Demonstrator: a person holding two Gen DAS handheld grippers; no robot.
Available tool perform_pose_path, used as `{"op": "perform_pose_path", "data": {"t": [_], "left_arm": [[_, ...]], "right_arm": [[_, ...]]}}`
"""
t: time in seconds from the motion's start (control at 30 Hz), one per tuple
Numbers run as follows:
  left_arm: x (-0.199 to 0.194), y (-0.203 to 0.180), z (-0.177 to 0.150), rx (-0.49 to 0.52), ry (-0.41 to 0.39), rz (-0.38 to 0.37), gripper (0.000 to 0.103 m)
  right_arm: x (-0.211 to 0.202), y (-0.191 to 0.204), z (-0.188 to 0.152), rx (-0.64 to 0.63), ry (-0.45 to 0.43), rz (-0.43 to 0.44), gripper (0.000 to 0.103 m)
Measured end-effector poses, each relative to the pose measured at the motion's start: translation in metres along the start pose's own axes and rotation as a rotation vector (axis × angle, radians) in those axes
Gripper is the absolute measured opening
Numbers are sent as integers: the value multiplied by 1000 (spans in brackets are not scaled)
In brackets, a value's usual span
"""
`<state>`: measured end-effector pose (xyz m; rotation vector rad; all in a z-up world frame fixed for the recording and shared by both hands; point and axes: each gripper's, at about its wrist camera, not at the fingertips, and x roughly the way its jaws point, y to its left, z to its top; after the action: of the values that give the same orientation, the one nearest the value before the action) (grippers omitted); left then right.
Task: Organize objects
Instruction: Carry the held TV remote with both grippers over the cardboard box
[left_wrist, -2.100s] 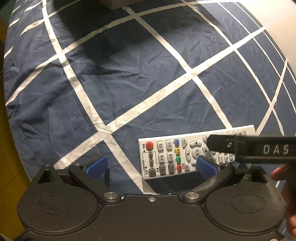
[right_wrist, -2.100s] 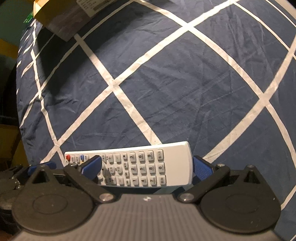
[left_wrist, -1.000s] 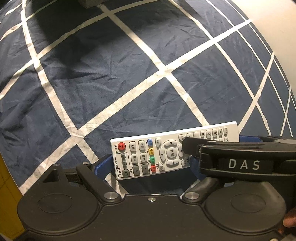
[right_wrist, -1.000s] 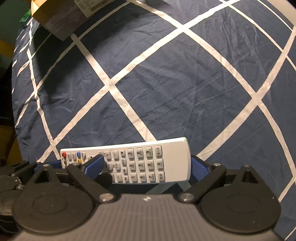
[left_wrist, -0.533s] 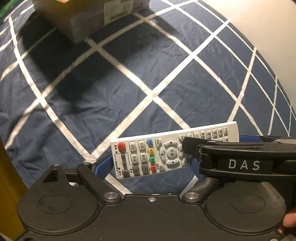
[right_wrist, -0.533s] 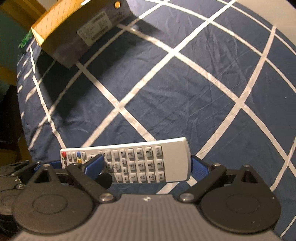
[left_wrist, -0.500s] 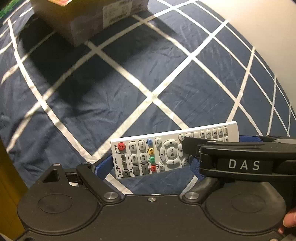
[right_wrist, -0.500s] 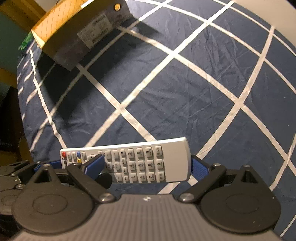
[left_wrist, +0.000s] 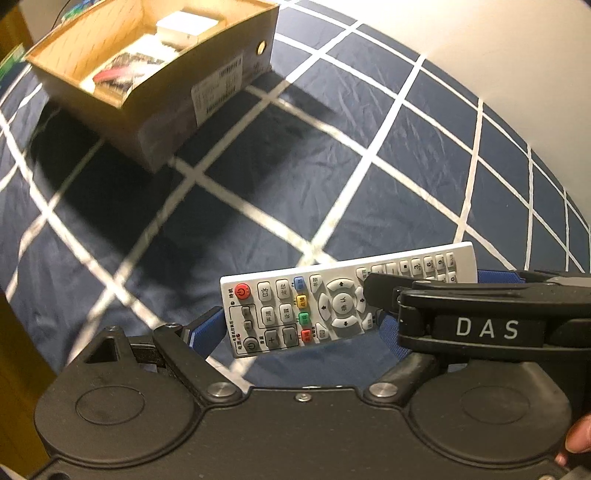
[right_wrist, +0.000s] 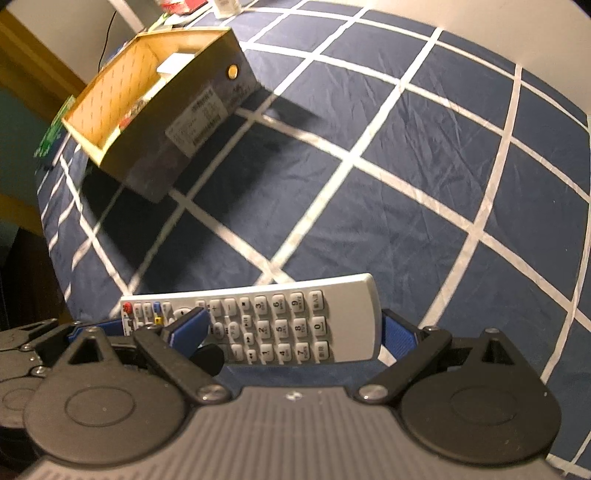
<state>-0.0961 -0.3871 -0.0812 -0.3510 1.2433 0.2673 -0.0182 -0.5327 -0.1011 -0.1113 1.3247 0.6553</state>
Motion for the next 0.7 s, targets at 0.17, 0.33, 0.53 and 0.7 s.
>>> {"op": "perform_pose_path", "data": {"t": [0.17, 0.33, 0.53, 0.7], "left_arm": [[0, 16, 31, 78, -17, -17, 88], [-5, 36, 60, 143, -25, -17, 88], [-8, 70, 94, 212, -24, -36, 88], [-12, 98, 119, 268, -21, -53, 88]], "right_arm": [[4, 15, 23, 64, -50, -18, 97], [10, 36, 47, 121, -83, -17, 97], [20, 68, 68, 178, -113, -36, 97], [28, 97, 81, 235, -140, -53, 97]]}}
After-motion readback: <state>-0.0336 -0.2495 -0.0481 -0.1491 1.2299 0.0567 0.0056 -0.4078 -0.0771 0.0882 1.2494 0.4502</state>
